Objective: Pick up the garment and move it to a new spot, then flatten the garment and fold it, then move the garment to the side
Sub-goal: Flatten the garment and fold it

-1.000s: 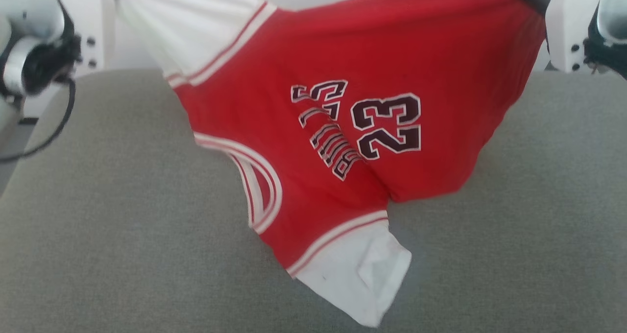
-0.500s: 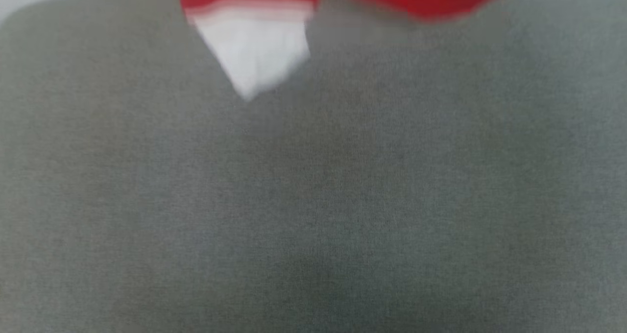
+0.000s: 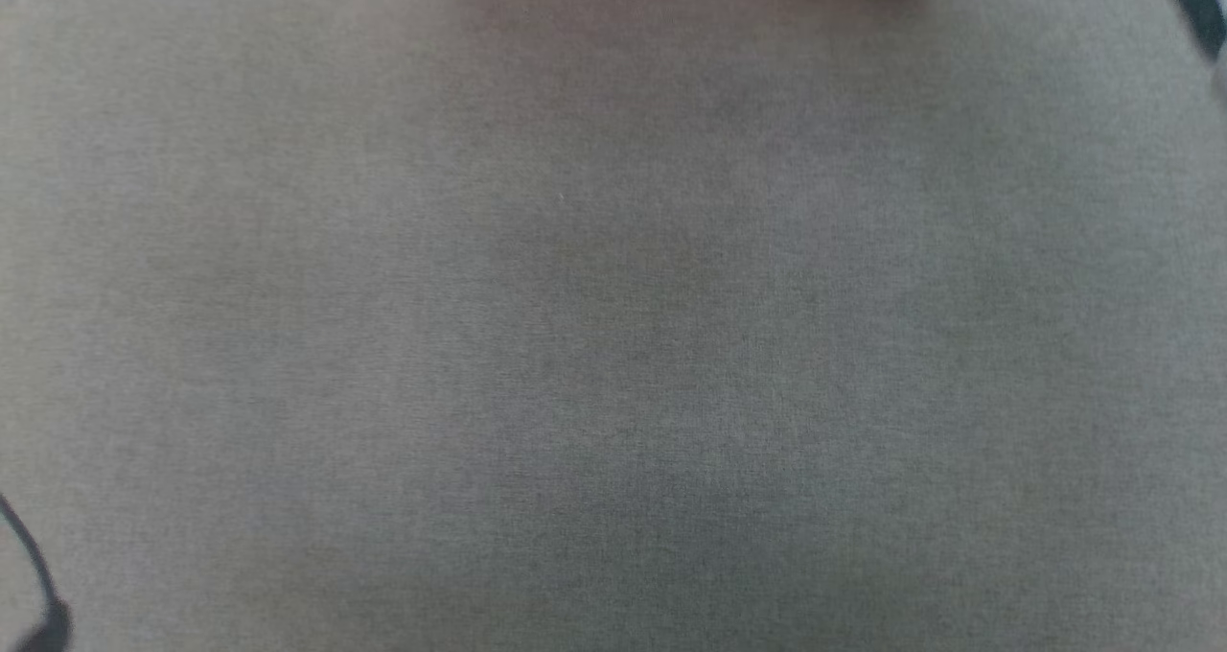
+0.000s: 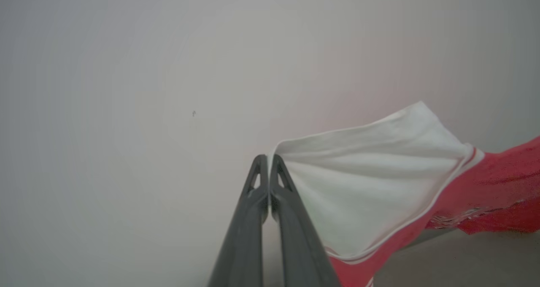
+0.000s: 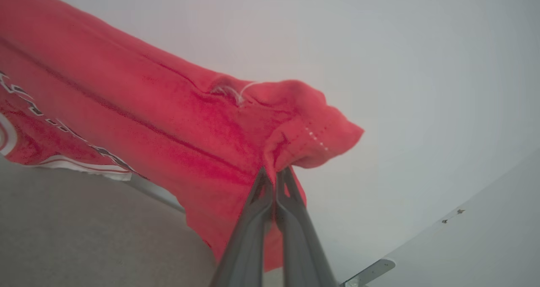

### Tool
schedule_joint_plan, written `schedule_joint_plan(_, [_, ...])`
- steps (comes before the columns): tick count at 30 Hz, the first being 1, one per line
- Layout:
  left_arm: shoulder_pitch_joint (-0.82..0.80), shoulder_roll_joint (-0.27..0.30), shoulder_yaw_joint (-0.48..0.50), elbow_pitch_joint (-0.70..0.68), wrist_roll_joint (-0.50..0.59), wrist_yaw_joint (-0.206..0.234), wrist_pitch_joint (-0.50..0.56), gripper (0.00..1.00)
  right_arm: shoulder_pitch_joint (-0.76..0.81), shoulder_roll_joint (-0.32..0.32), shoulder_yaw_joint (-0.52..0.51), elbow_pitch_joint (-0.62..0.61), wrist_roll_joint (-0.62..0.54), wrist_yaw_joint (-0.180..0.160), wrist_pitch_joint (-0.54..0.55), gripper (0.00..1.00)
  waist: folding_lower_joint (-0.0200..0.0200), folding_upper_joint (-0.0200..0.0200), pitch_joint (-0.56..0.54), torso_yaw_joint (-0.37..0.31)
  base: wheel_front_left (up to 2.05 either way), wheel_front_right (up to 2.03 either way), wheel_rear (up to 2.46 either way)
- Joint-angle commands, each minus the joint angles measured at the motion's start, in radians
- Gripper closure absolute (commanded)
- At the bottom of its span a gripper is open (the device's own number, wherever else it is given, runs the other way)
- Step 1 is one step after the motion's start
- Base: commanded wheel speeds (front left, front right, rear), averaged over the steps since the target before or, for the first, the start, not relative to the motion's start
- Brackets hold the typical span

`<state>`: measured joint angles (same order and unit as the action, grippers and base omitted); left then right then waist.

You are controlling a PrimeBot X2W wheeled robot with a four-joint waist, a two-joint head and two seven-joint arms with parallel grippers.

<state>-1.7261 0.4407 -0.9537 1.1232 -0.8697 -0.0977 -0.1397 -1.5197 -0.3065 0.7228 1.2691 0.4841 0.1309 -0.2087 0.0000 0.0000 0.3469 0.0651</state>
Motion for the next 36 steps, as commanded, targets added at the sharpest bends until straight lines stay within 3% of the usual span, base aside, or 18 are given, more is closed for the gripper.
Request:
schedule_joint_plan(1, [0.076,-0.006,-0.014,0.014,-0.024,-0.018,0.038,1.0,0.06,0.0,0.014,0.003,0.019,0.0,0.021,1.0,0.0,0.0,-0.026,0.013,0.0,0.0,0.0])
schedule_joint_plan(6, [0.251,-0.018,-0.071,-0.043,-0.085,-0.032,0.198,1.0,0.193,-0.02,0.052,-0.052,0.081,0.0,0.067,1.0,0.0,0.0,-0.073,0.027,0.0,0.0,0.0])
schedule_joint_plan(10, [0.367,0.037,-0.115,-0.165,-0.154,-0.032,0.315,1.0,0.303,-0.055,0.099,-0.124,0.137,0.0,0.112,1.0,0.0,0.0,-0.105,0.036,0.0,0.0,0.0])
schedule_joint_plan(18, [0.544,0.114,-0.15,-0.335,-0.24,-0.021,0.452,1.0,0.461,-0.144,0.146,-0.268,0.248,0.0,0.163,1.0,0.0,0.0,-0.143,0.048,0.0,0.0,0.0])
schedule_joint_plan(25, [0.736,0.207,-0.172,-0.581,-0.296,0.102,0.528,1.0,0.635,-0.21,0.14,-0.39,0.33,0.0,0.167,1.0,0.0,0.0,-0.174,0.052,0.0,0.0,0.0])
schedule_joint_plan(36, [1.051,0.416,-0.205,-1.079,-0.381,0.387,0.556,1.0,0.93,-0.283,0.062,-0.575,0.321,0.0,0.159,1.0,0.0,0.0,-0.189,0.047,0.0,0.0,0.0])
